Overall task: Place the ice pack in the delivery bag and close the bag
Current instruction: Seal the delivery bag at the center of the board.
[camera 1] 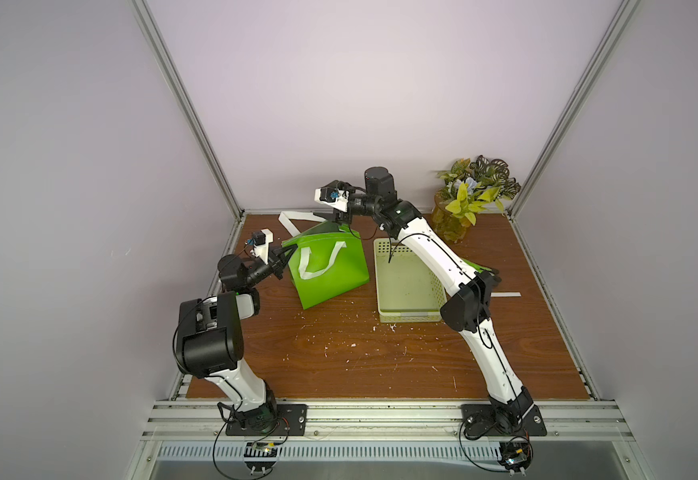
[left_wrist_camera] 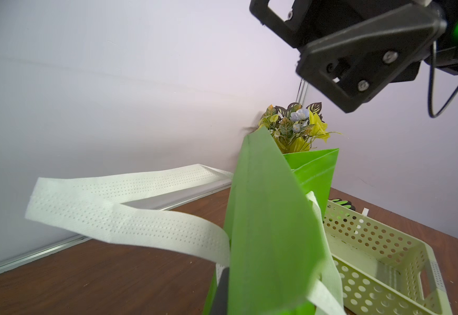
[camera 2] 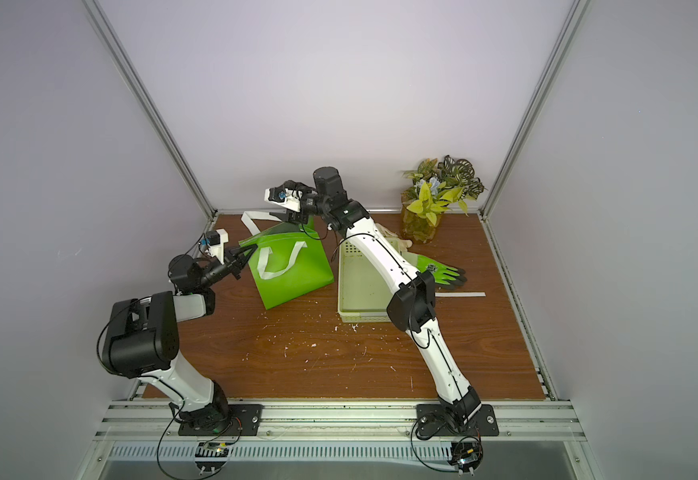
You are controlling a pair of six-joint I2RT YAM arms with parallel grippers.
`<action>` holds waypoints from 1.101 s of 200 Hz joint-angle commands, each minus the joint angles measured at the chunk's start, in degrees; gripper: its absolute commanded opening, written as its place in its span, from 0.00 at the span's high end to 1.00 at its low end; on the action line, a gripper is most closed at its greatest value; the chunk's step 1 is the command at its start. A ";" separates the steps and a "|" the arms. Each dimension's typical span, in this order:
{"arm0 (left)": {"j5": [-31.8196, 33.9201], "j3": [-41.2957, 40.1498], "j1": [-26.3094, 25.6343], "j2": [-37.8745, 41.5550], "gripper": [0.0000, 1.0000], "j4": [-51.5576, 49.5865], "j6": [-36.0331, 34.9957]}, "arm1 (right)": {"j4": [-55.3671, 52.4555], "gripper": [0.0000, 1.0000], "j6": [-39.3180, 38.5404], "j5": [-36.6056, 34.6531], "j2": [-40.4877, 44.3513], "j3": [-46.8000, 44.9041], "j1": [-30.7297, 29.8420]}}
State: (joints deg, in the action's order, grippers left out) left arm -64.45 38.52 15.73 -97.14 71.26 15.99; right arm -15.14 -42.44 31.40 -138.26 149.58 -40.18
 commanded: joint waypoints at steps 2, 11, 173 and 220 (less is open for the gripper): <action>0.68 0.56 -0.61 0.33 1.00 -1.30 -0.75 | -1.37 0.30 -2.46 -3.45 -0.42 -0.27 -1.43; 0.72 0.41 -0.68 0.38 1.00 -1.30 -0.86 | -1.32 0.30 -2.73 -4.24 -0.49 -0.63 -1.65; 2.27 0.59 -1.53 2.79 1.00 -5.17 -3.86 | -7.41 0.35 -9.02 -6.20 0.14 -5.39 -3.67; 2.22 0.56 -1.98 3.02 1.00 -5.12 -4.09 | -5.34 0.39 -8.08 -6.15 -1.66 -4.45 -3.68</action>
State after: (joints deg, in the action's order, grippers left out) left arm -62.54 38.52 14.68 -95.09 67.02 12.80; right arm -22.09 -51.13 25.69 -140.07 143.96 -43.55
